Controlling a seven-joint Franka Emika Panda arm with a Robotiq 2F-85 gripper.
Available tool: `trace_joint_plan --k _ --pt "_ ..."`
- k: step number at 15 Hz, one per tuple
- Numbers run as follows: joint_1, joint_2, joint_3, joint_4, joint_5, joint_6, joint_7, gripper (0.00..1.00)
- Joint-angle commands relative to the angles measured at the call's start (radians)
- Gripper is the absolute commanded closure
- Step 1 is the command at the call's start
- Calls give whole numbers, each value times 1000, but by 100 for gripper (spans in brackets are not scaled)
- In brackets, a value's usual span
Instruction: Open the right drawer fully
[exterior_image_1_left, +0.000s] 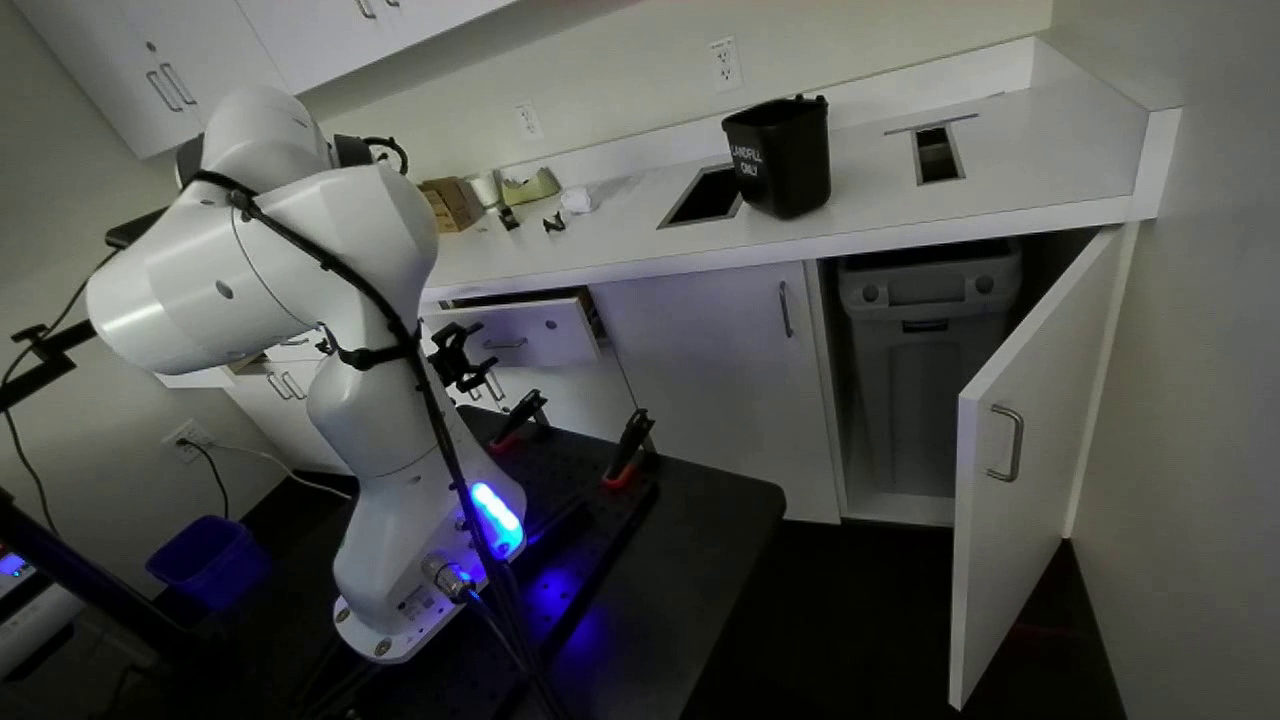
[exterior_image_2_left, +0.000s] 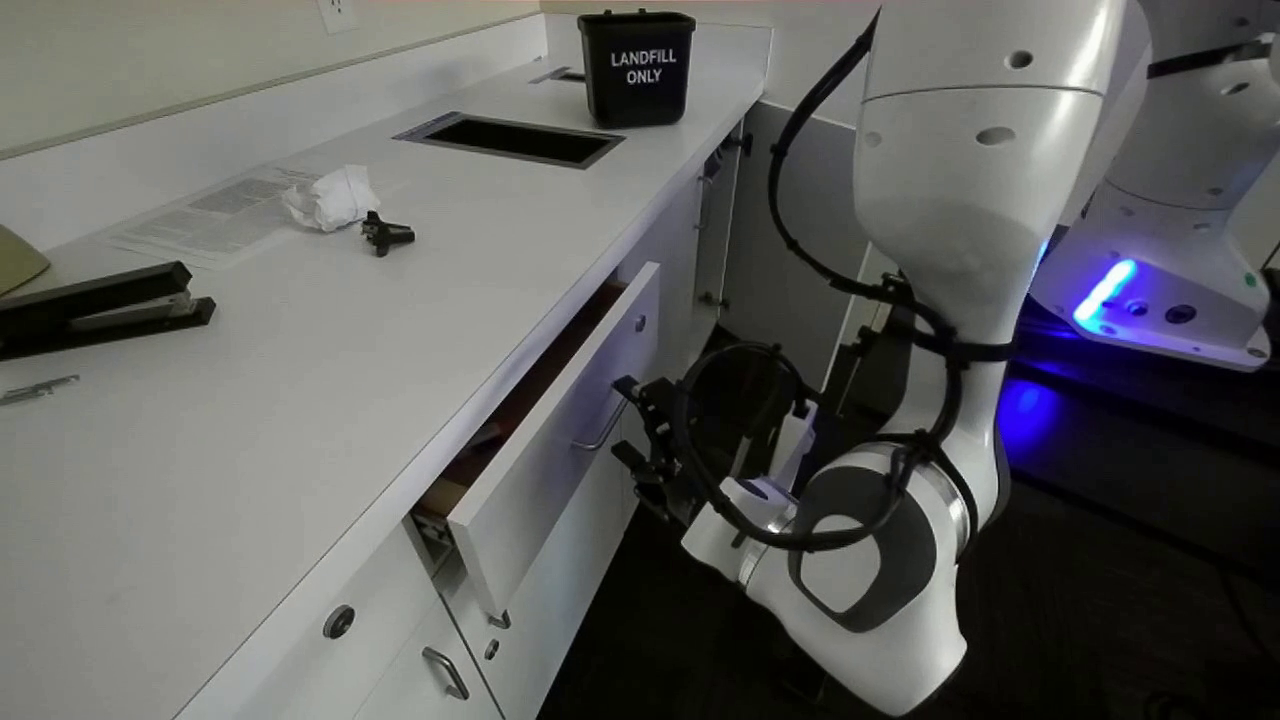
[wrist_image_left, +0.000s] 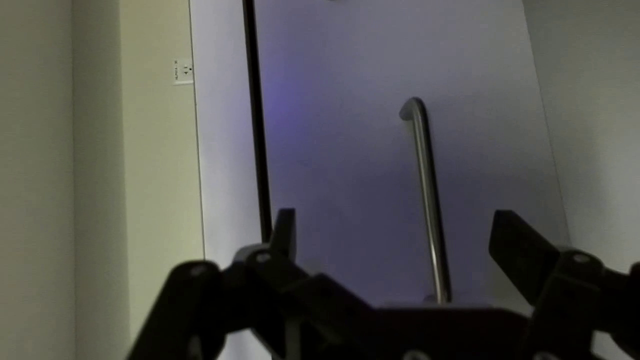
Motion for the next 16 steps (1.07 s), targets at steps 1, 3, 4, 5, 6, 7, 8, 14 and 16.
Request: trace_joint_plan --k 1,3,4,5,6,7,8,14,16 --pt "12 13 -15 22 -24 -18 -26 31" --pt "13 16 -16 26 -33 -18 -31 47" --pt "13 17 -17 28 -37 -17 -34 56" --pt "13 17 -17 29 -42 -17 -39 63" --pt "13 20 -16 30 -44 -13 -46 71" --pt "13 25 -17 31 -49 -12 -48 77" --pt "12 31 -17 34 -56 -10 -48 84" --pt "14 48 -14 36 -77 -18 -80 98" --pt "15 49 -7 33 -70 -22 -80 98"
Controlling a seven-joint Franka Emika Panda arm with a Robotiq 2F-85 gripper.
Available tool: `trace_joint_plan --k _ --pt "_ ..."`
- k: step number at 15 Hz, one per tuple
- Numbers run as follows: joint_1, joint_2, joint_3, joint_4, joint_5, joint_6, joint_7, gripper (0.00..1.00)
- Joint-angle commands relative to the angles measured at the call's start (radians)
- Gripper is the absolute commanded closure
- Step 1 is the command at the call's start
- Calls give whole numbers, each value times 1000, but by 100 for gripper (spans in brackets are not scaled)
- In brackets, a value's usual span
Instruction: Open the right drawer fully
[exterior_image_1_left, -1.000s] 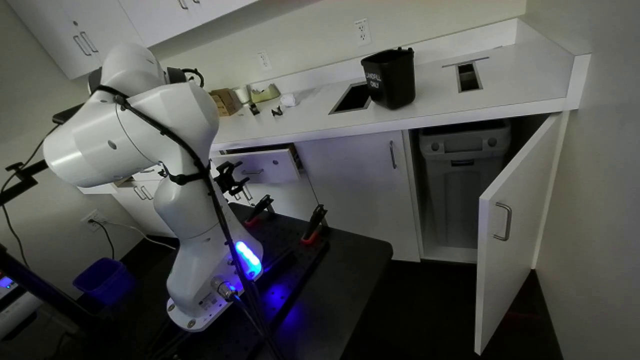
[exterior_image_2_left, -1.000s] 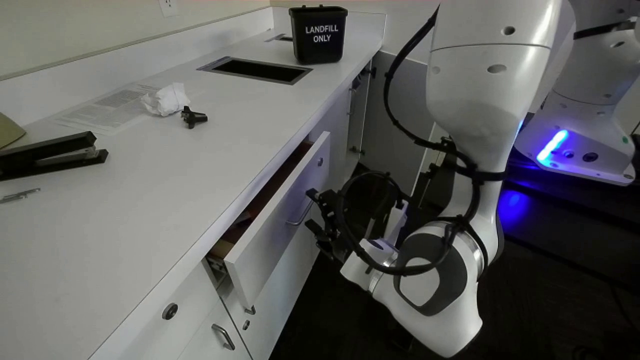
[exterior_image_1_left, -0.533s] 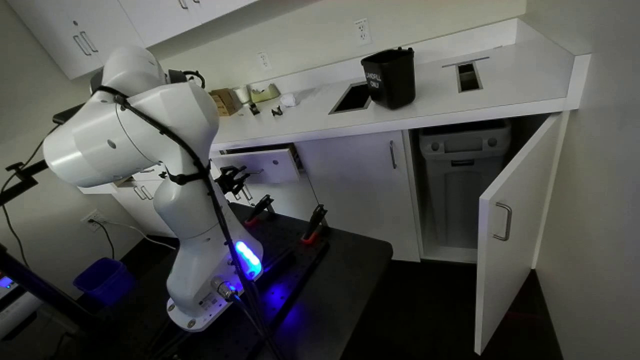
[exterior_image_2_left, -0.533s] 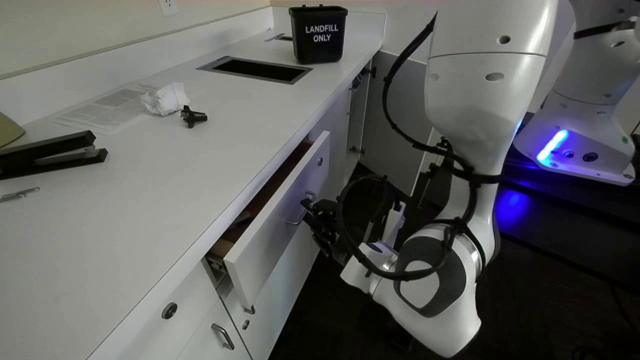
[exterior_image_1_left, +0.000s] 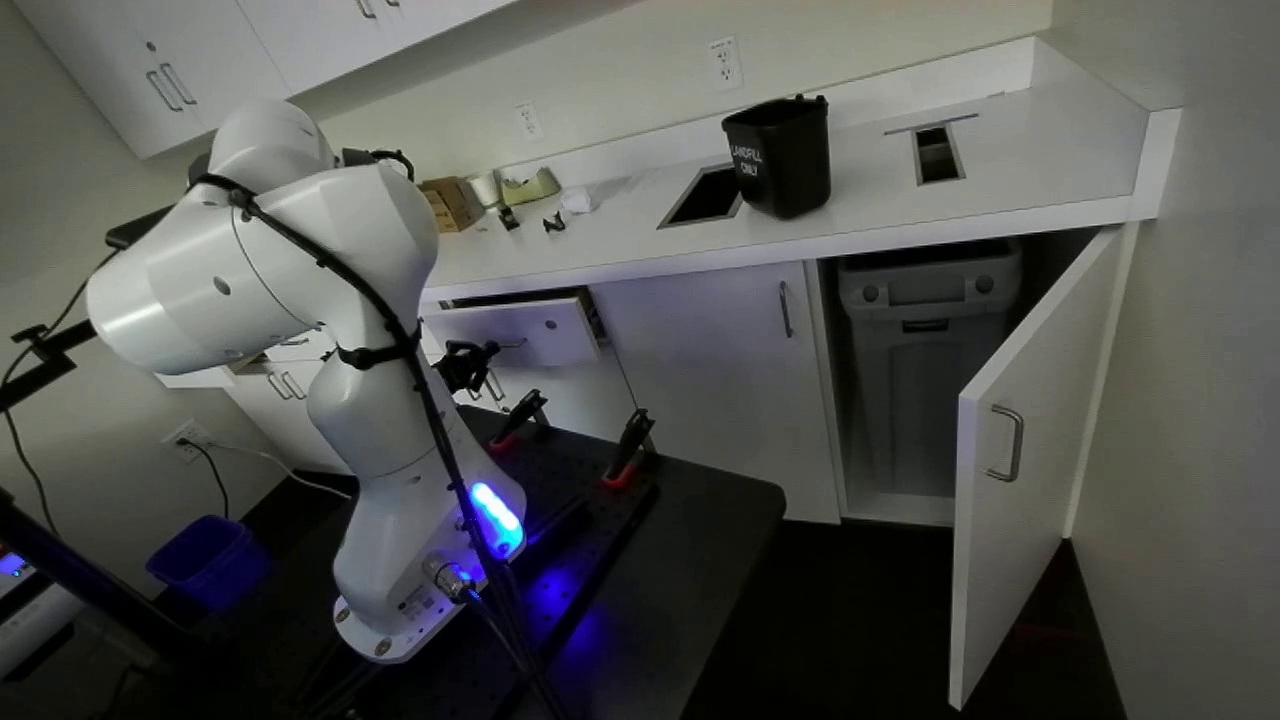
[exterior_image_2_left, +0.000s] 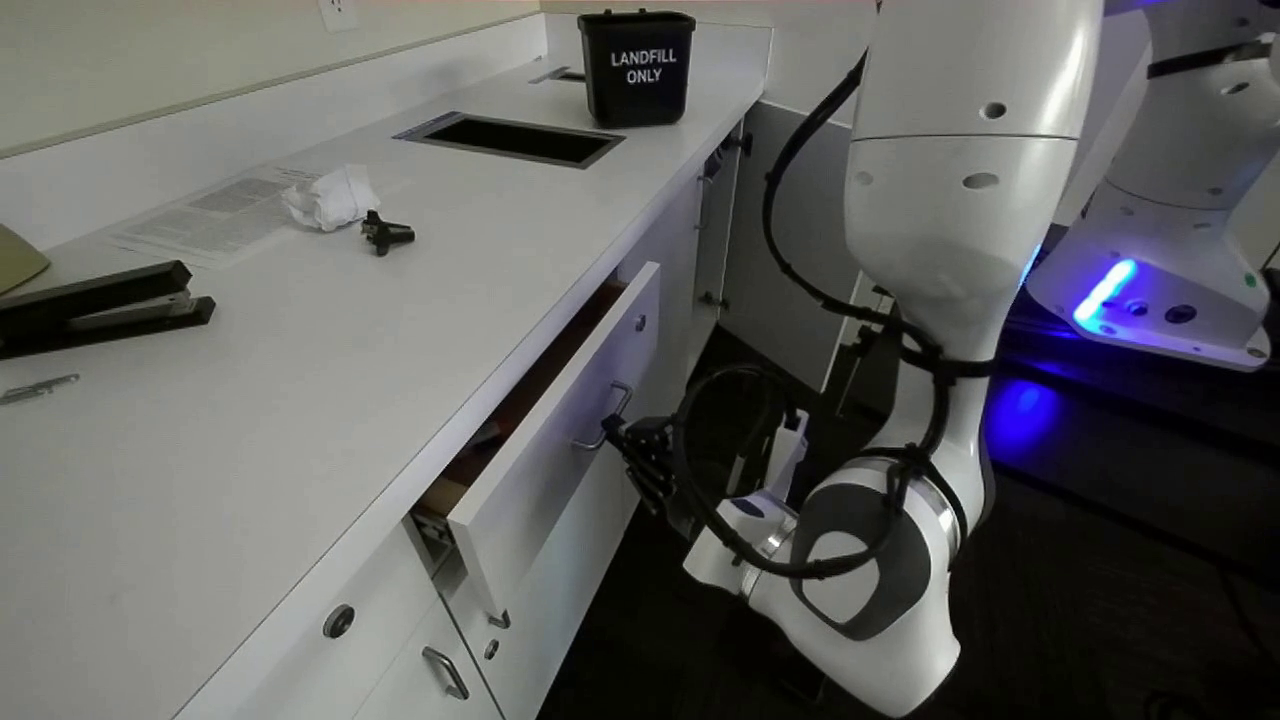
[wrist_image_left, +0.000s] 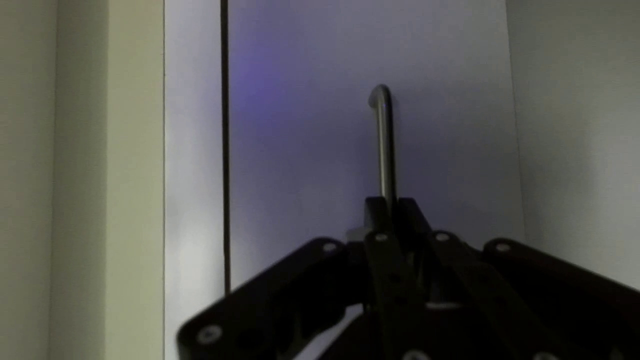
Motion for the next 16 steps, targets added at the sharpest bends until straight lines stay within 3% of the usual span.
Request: trace_joint_plan --k 1,9,16 --pt "16 -7 8 -1 3 -32 -9 98" --pt "65 2 71 -29 118 -127 71 98" --pt "171 35 100 -9 277 -215 167 98"
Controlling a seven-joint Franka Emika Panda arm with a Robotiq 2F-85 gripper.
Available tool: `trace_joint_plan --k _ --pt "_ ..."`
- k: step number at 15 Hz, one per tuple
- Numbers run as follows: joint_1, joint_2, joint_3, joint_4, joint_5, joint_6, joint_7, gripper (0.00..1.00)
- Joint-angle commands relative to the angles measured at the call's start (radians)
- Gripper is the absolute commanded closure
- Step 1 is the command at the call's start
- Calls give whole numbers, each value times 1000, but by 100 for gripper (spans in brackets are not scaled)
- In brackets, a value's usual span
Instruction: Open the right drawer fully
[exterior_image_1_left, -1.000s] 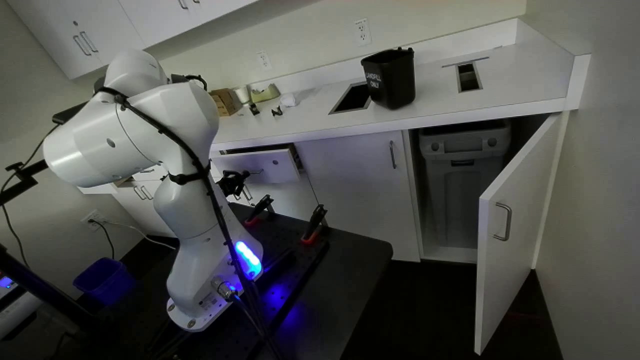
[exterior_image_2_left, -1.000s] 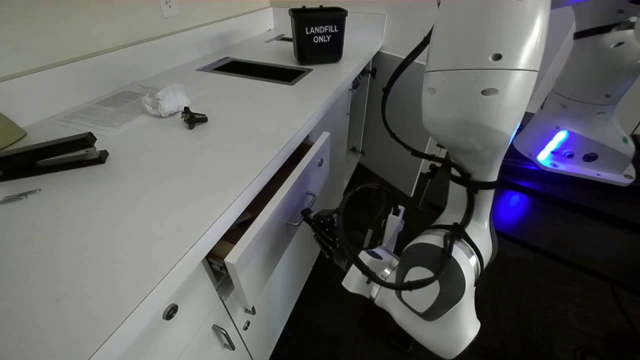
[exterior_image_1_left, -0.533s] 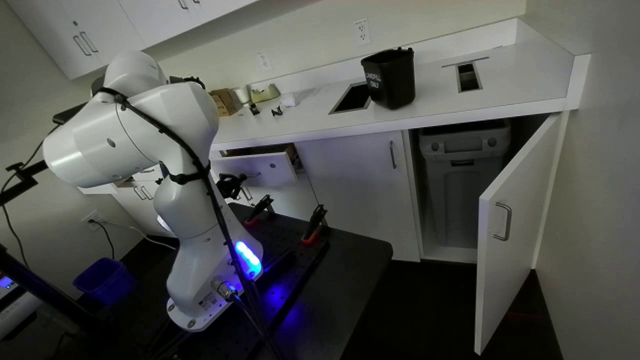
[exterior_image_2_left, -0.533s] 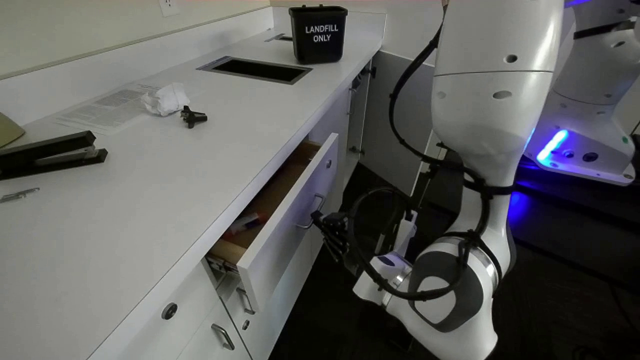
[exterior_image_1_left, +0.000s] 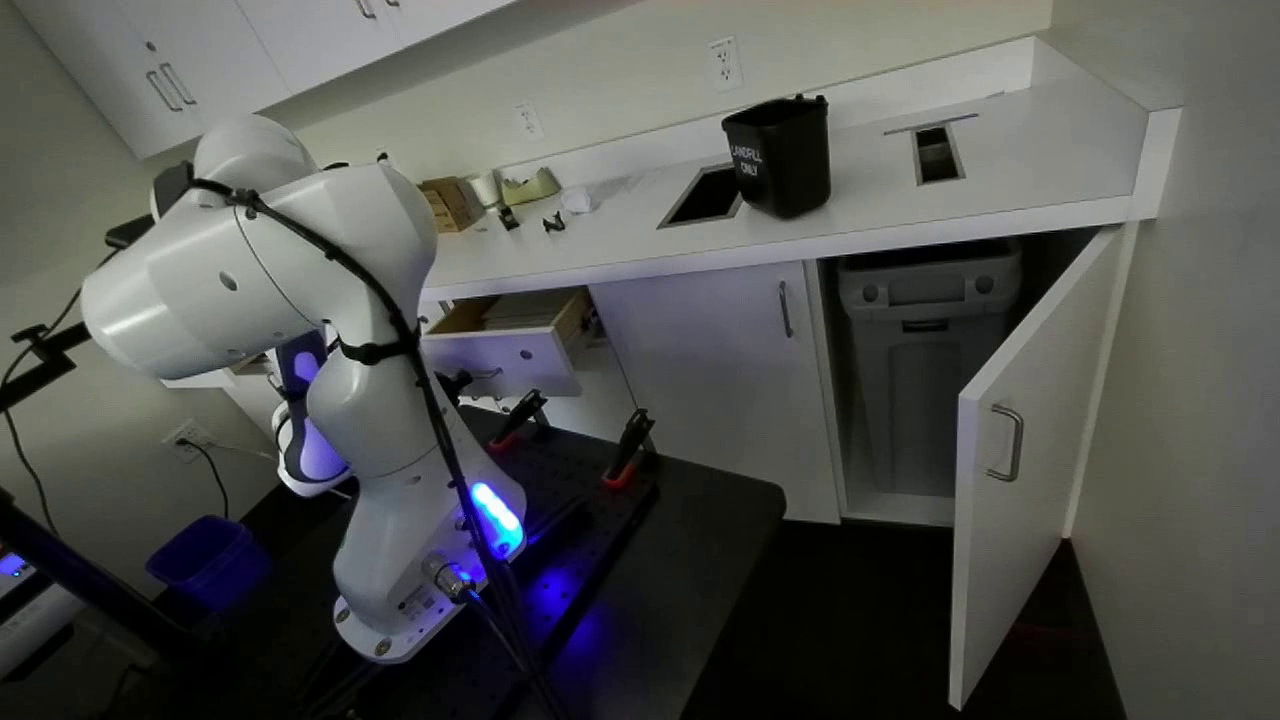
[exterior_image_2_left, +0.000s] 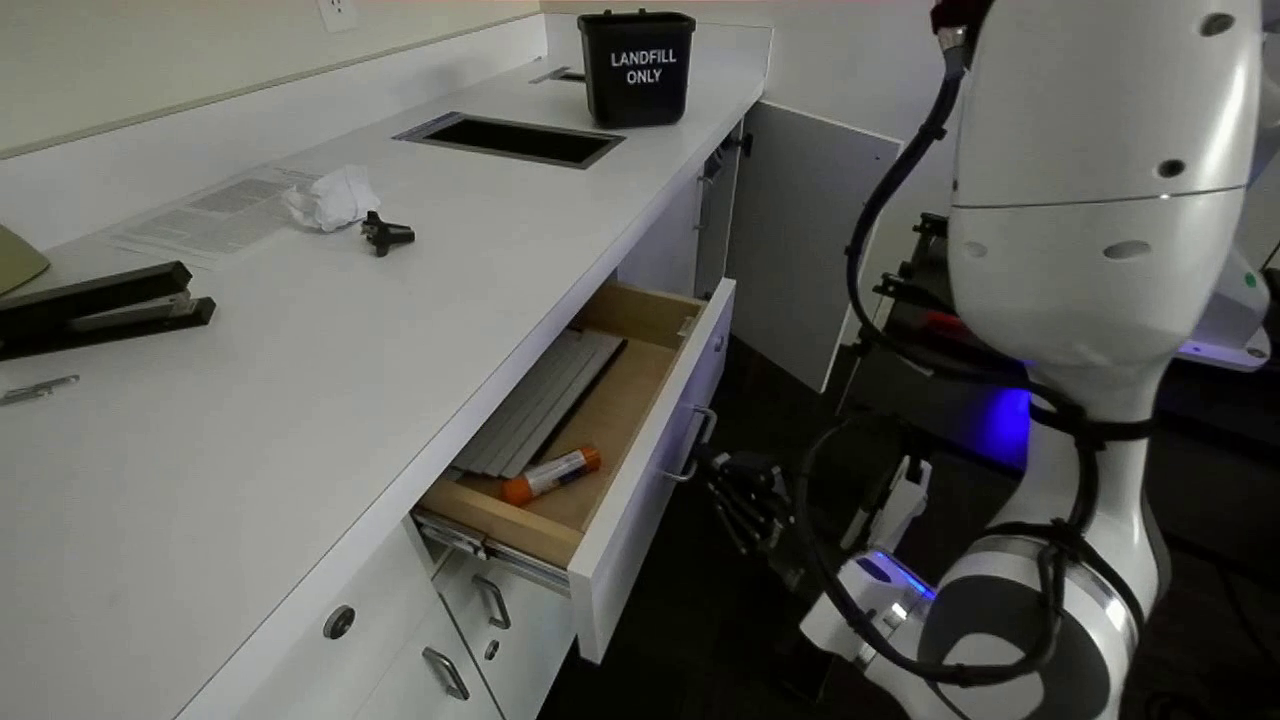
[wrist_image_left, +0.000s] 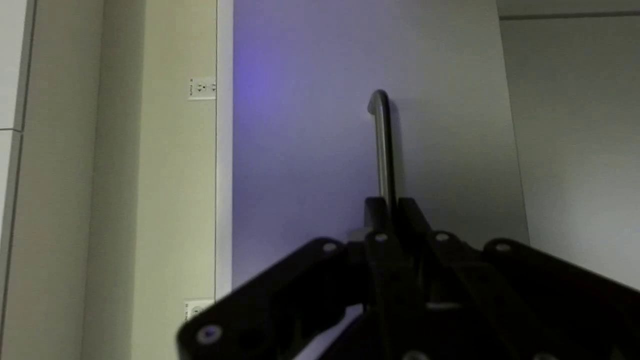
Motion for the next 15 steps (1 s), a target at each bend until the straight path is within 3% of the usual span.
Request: trace_joint_plan --k 1,13,14,15 --pt "70 9 19 15 85 -71 76 98" --pt "260 -3 -7 41 362 -80 189 98" --pt "263 -14 -9 35 372 -73 187 65" --pt "265 -26 -11 24 376 -67 183 64"
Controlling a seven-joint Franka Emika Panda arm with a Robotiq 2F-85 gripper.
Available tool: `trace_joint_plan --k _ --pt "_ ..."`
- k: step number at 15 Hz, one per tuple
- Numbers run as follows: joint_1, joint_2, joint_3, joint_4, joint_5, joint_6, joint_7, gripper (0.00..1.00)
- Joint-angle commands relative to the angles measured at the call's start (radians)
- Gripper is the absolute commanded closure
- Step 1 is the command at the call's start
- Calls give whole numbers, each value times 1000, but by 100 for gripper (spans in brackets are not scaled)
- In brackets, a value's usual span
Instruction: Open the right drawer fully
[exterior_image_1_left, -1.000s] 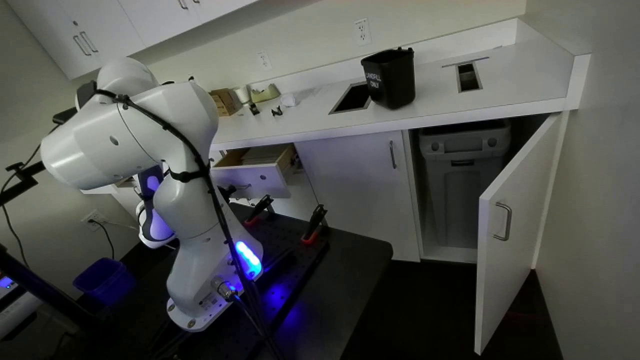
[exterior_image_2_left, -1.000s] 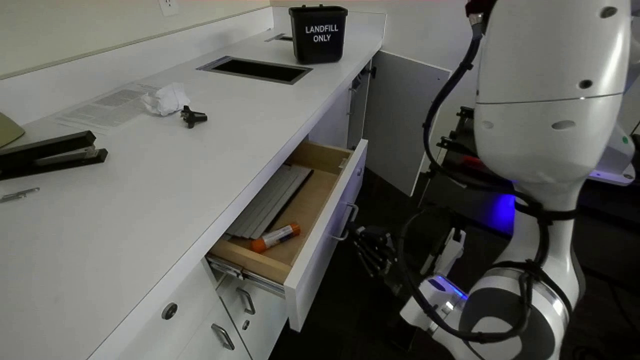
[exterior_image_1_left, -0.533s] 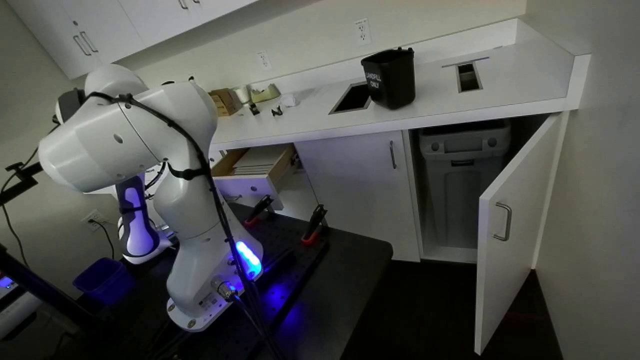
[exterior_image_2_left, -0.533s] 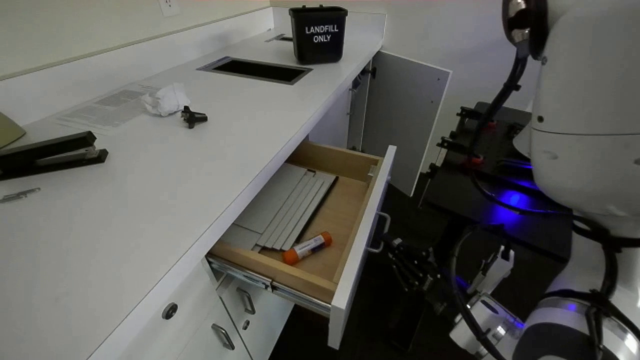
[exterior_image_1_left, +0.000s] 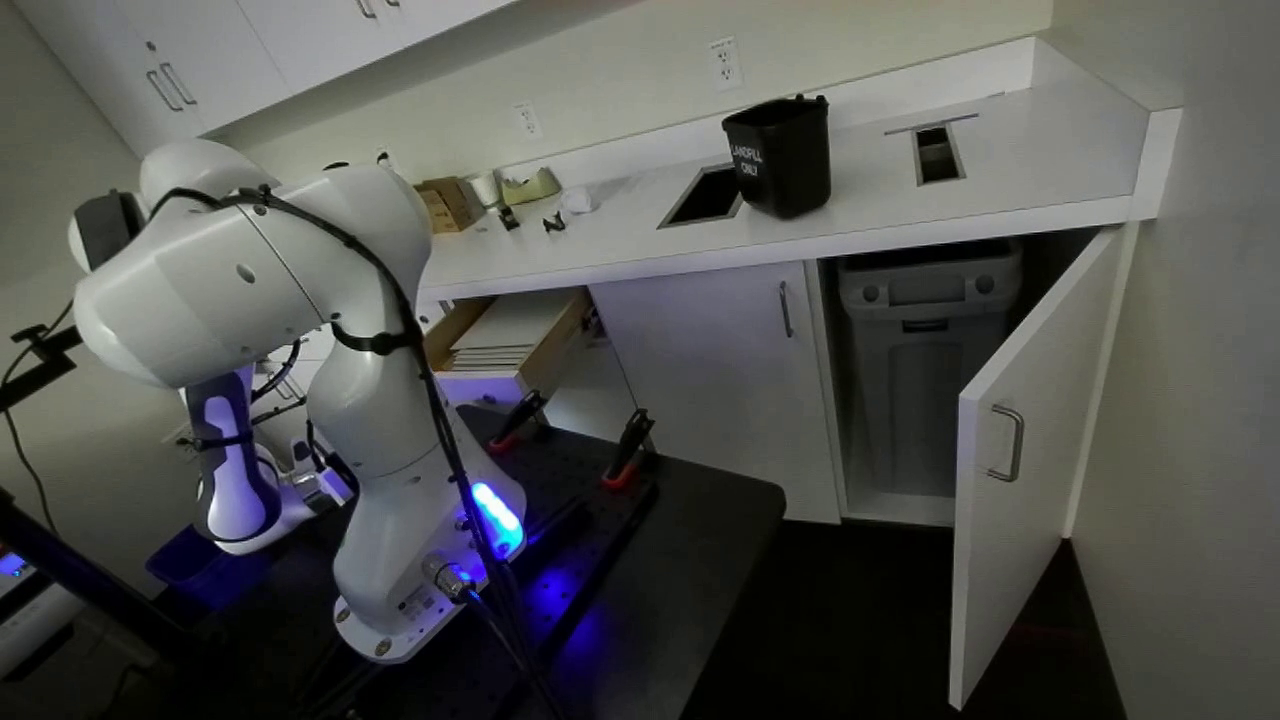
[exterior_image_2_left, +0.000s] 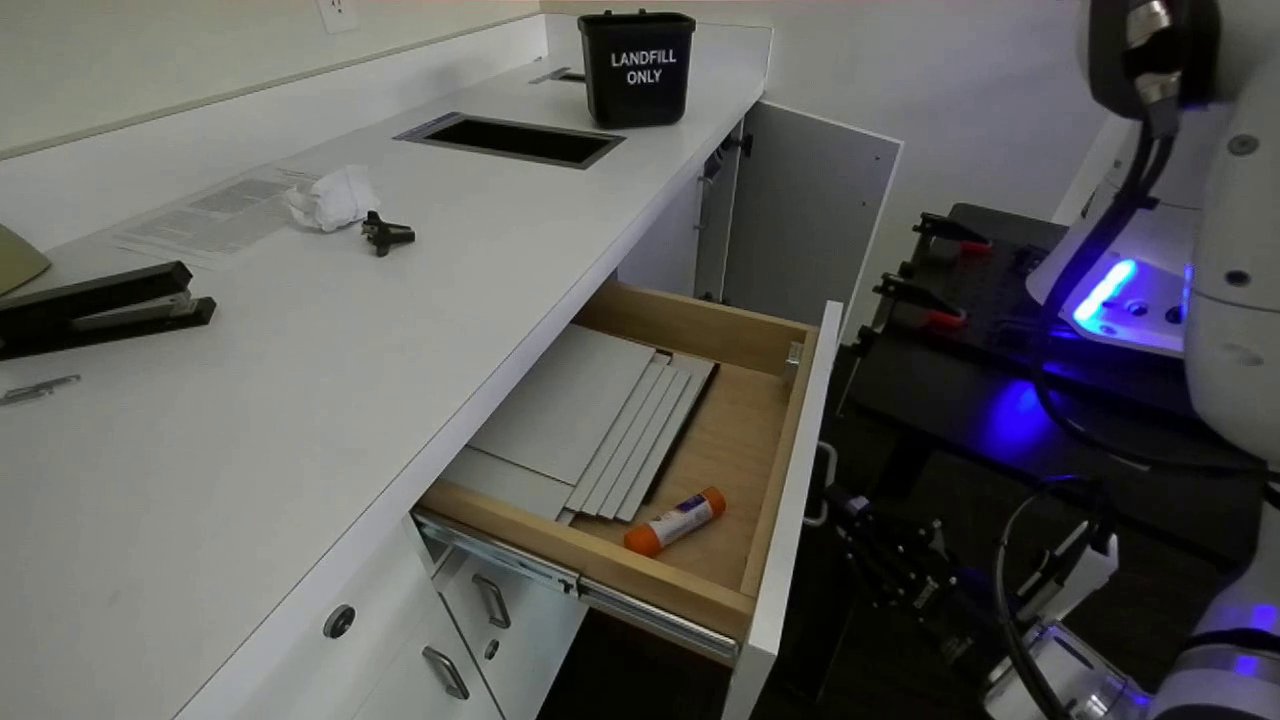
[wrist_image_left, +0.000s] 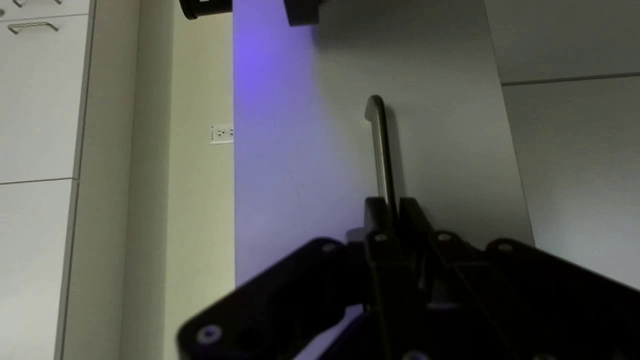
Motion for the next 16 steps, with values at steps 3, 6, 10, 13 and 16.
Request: trace_joint_plan --k 3,6,10,13,16 --pt "-8 -116 11 -75 69 25 4 42" --pt "-41 -220 50 -168 118 67 -37 20" --pt "-86 -407 109 -328 189 94 -59 0" --pt "-173 -560 182 -472 183 129 -52 0" --pt "-288 -718 259 -612 173 206 -59 0"
